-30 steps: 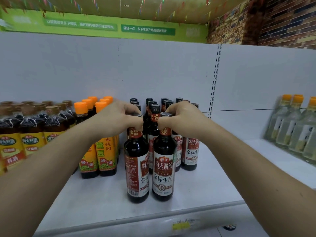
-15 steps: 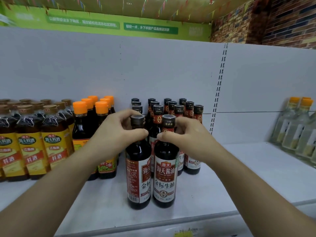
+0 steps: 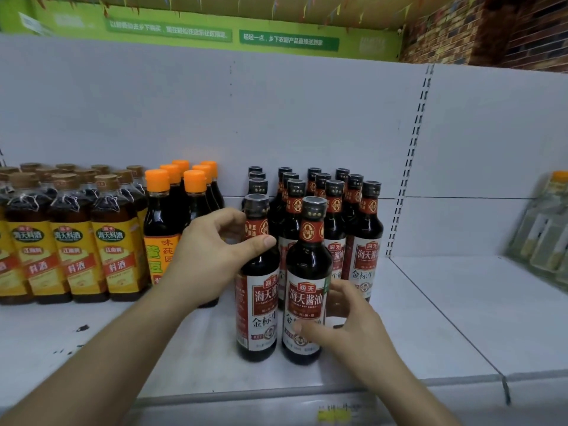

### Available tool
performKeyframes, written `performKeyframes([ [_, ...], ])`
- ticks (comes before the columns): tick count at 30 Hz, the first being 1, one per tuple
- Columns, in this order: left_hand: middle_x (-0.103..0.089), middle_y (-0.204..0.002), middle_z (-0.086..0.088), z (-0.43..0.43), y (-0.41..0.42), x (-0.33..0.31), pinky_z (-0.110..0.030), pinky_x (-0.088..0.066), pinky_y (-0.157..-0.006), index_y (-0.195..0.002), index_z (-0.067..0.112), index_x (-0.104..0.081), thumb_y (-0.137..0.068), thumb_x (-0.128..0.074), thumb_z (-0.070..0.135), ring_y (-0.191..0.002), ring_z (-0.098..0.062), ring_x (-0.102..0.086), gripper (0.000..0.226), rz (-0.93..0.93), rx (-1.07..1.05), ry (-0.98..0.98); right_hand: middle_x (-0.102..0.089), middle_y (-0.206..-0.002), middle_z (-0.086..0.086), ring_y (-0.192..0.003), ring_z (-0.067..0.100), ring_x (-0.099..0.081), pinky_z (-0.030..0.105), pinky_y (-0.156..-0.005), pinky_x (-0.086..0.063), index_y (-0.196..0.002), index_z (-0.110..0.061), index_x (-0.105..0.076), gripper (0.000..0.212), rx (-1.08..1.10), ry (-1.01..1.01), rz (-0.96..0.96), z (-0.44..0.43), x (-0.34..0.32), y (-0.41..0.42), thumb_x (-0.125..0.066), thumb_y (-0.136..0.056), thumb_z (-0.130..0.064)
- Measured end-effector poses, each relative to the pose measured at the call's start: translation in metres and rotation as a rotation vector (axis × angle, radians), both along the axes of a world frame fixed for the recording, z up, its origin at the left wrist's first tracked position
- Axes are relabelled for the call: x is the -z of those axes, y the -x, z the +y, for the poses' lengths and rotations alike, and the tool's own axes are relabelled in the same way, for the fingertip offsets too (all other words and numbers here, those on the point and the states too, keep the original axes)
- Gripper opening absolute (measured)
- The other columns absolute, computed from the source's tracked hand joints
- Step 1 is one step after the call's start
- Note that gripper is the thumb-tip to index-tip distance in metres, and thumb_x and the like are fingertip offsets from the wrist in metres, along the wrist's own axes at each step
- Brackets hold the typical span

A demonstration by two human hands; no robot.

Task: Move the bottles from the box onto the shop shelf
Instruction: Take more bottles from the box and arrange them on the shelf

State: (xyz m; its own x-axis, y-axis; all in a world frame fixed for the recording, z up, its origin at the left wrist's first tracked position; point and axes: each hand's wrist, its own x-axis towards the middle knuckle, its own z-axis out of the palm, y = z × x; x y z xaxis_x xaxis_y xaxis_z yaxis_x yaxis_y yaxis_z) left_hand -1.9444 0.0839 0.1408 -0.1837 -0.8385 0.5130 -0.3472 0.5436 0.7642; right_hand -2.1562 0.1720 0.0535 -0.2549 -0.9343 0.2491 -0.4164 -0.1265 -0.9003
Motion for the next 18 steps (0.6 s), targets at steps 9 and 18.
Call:
performKeyframes([
  [9, -0.078, -0.102, 0.013, 0.0, -0.006, 0.0, -0.018, -0.059, -0.082, -0.113, 0.026, -0.073, -0.087, -0.076, 0.018, -0.098, -0.001, -0.072, 0.027, 0.168, 0.196, -0.144, -0.072, -0.12, -0.019, -0.115, 0.001, -0.065, 0.04, -0.105, -0.052, -0.127, -0.037, -0.064, 0.053, -0.129, -0.022, -0.046, -0.004, 0.003, 0.002, -0.088, -0.08, -0.028],
  [18, -0.058, -0.117, 0.033, 0.031, -0.012, 0.075, -0.025, -0.047, -0.094, -0.13, 0.047, -0.043, -0.059, -0.091, 0.055, -0.108, 0.008, -0.055, 0.085, -0.028, -0.043, -0.295, -0.069, -0.114, -0.024, -0.098, -0.009, -0.065, 0.015, -0.079, -0.055, -0.121, -0.047, -0.055, 0.061, 0.014, 0.0, 0.018, 0.002, 0.028, -0.014, -0.091, -0.073, -0.033],
])
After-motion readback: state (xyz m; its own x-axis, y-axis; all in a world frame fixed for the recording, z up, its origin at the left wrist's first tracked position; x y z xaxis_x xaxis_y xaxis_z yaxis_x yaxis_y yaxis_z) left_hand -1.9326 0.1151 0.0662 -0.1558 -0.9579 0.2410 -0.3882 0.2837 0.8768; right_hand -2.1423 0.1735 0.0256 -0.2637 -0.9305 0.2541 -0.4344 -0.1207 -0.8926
